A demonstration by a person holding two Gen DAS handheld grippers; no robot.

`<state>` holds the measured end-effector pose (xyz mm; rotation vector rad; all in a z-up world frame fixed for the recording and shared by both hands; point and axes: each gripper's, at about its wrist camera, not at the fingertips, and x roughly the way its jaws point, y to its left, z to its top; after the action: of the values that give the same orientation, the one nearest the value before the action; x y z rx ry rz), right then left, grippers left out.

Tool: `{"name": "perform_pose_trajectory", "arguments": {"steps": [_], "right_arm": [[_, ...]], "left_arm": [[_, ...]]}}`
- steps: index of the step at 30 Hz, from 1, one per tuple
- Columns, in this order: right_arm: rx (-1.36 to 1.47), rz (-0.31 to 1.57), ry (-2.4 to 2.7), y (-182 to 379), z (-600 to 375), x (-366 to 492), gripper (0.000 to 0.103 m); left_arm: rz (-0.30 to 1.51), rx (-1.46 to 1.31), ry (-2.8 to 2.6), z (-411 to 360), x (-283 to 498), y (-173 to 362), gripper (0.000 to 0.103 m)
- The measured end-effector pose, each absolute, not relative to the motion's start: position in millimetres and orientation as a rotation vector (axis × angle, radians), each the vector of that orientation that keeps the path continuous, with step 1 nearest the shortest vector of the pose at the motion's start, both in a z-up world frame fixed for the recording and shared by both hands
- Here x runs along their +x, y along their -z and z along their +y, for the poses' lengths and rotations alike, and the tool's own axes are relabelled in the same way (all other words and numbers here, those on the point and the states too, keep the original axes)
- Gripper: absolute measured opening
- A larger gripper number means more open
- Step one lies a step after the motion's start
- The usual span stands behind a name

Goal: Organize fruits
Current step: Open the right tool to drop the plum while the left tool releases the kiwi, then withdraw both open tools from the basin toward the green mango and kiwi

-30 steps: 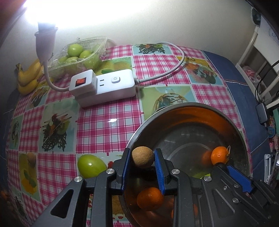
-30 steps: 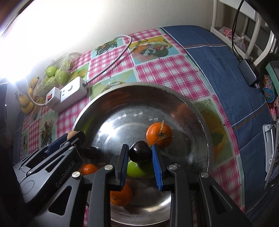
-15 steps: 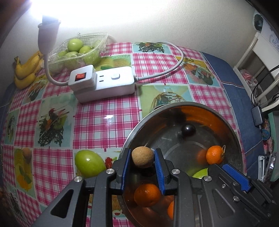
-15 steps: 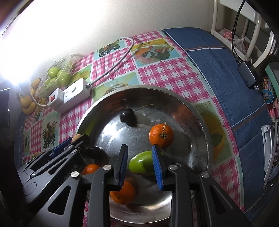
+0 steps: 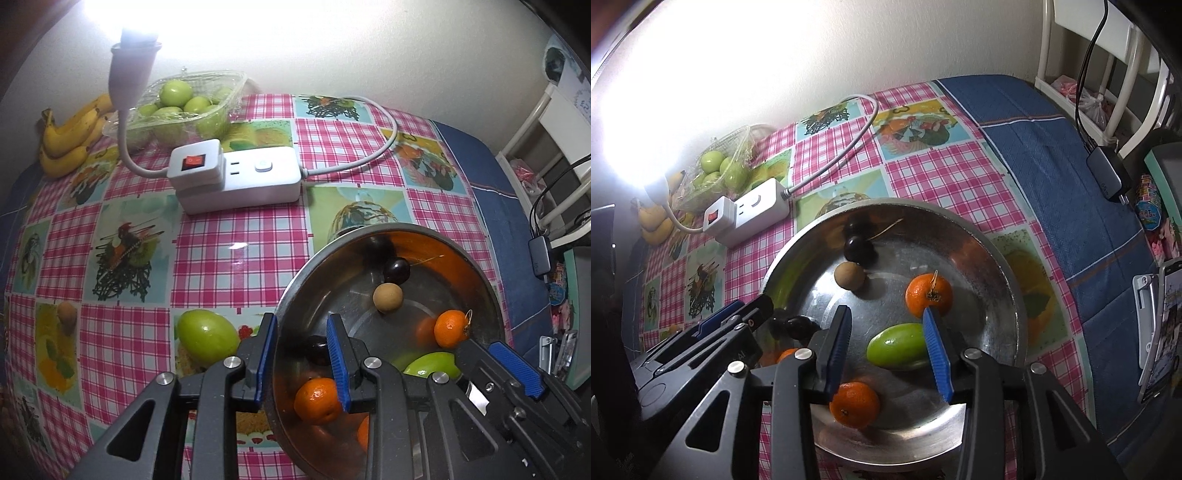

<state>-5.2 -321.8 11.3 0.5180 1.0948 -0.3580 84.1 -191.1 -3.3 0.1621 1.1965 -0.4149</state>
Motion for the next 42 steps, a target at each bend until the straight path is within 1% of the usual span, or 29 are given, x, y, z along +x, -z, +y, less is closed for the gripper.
{"name": "perform_pose_trajectory", "arguments": {"steps": [10, 12, 14, 16, 18, 20, 22, 25, 33, 35, 37, 41, 42], "right_arm": [[0.5, 1.116, 0.371, -6.3, -321.6, -4.6, 0.041], [0.487, 1.125, 0.373, -4.3, -320.4, -3.4, 0.041], [0.468, 1.136, 0.379, -1.8, -319.1, -2.1, 0.046], [0.45, 1.146, 0.389, 0.5, -318.5, -1.5, 0.058], [0.442, 1.151, 0.392, 2.5, -318.7, -0.9, 0.059], [0.442, 1.154, 0.39, 4.6, -318.9, -0.2, 0.065], [0.437, 1.156, 0.391, 6.4, -318.3, 0.2, 0.076], [0.418, 1.155, 0.393, 7.4, -316.7, 1.0, 0.081], [0.423, 1.156, 0.386, 9.3, -315.7, 1.4, 0.082], [0.423, 1.153, 0.383, 9.2, -315.5, 1.5, 0.083], [0.422, 1.145, 0.381, 8.4, -315.3, 1.7, 0.091], [0.426, 1.129, 0.375, 6.3, -315.7, 1.5, 0.093], [0.426, 1.126, 0.374, 6.0, -315.4, 1.6, 0.099]], "left_arm": [[1.182, 0.142, 0.326, -167.0, 90.4, -1.7, 0.031], [1.187, 0.136, 0.295, -161.1, 91.8, -0.1, 0.034], [1.191, 0.133, 0.261, -154.8, 93.2, 1.9, 0.046], [1.191, 0.138, 0.226, -148.8, 94.3, 3.8, 0.052], [1.19, 0.15, 0.194, -143.6, 94.2, 5.0, 0.054], [1.194, 0.152, 0.173, -139.0, 94.5, 6.4, 0.06], [1.199, 0.151, 0.149, -134.0, 95.0, 8.3, 0.064], [1.208, 0.142, 0.117, -127.5, 96.5, 11.9, 0.07], [1.2, 0.127, 0.077, -119.8, 98.0, 14.0, 0.082], [1.195, 0.126, 0.07, -117.8, 98.1, 14.3, 0.086], [1.192, 0.123, 0.057, -115.2, 97.8, 14.5, 0.091], [1.185, 0.113, 0.038, -110.1, 98.3, 14.7, 0.102], [1.183, 0.113, 0.036, -109.3, 98.4, 14.7, 0.103]]}}
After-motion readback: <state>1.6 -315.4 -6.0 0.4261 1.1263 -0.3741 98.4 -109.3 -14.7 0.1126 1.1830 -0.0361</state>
